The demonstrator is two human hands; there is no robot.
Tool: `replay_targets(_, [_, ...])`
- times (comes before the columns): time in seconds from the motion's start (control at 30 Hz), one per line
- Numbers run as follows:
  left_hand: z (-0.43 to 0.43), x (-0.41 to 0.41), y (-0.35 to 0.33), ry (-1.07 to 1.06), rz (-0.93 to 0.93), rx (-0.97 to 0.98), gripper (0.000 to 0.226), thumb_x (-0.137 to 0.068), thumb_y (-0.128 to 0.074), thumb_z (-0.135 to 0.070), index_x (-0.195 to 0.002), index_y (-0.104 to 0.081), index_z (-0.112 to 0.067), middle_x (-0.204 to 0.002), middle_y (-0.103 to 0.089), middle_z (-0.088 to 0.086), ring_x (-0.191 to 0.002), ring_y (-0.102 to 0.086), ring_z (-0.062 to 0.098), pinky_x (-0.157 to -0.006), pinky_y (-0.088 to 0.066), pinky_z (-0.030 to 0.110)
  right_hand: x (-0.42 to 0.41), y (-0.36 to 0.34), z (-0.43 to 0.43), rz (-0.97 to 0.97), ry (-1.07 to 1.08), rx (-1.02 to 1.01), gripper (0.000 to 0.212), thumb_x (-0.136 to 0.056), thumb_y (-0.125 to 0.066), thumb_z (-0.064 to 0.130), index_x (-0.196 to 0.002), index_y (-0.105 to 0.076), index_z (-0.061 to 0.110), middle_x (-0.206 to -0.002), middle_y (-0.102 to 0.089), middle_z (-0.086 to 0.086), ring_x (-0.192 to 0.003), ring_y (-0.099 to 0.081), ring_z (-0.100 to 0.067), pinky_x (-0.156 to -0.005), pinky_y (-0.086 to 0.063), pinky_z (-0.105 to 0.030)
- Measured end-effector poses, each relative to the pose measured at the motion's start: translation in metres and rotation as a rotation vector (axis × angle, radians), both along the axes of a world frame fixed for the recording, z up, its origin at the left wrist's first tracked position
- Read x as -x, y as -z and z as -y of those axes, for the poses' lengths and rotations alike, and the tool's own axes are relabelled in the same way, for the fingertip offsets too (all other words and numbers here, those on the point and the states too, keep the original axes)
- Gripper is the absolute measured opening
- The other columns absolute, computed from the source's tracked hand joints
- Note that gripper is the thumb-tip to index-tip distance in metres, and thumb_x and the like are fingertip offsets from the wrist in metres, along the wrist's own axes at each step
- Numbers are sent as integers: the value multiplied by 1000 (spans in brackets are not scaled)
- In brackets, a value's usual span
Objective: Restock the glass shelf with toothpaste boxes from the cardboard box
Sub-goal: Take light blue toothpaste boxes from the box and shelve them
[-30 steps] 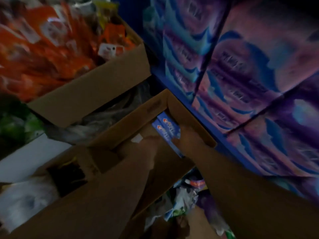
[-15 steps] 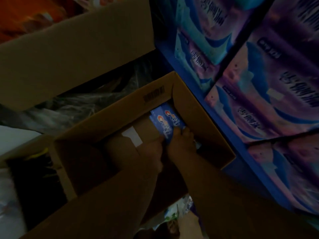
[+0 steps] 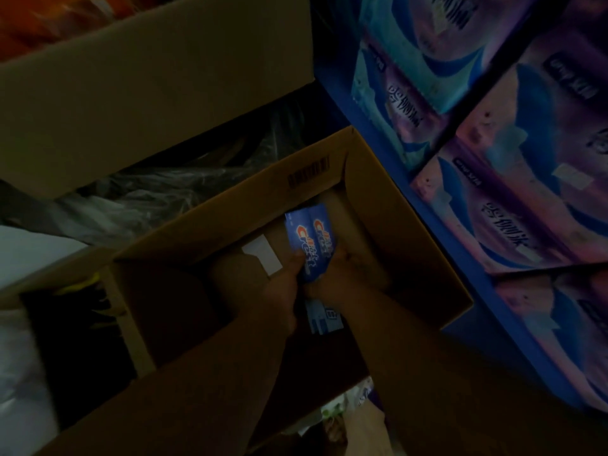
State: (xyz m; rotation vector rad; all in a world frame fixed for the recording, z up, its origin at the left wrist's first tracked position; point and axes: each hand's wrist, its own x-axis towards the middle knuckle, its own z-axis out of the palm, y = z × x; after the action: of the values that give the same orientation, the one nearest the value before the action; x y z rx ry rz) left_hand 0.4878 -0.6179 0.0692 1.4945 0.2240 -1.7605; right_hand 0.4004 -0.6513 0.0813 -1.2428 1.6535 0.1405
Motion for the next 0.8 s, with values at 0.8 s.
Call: replay_targets(0.8, [-2, -23, -40, 110, -93, 110, 48, -97, -44, -41, -131, -52, -8, -103, -65, 16, -87, -61, 27, -79, -49, 40, -4, -32, 3, 421, 262, -193, 80, -78, -75, 30, -144, -33, 20, -123, -60, -4, -107, -59, -20, -90, -50, -34])
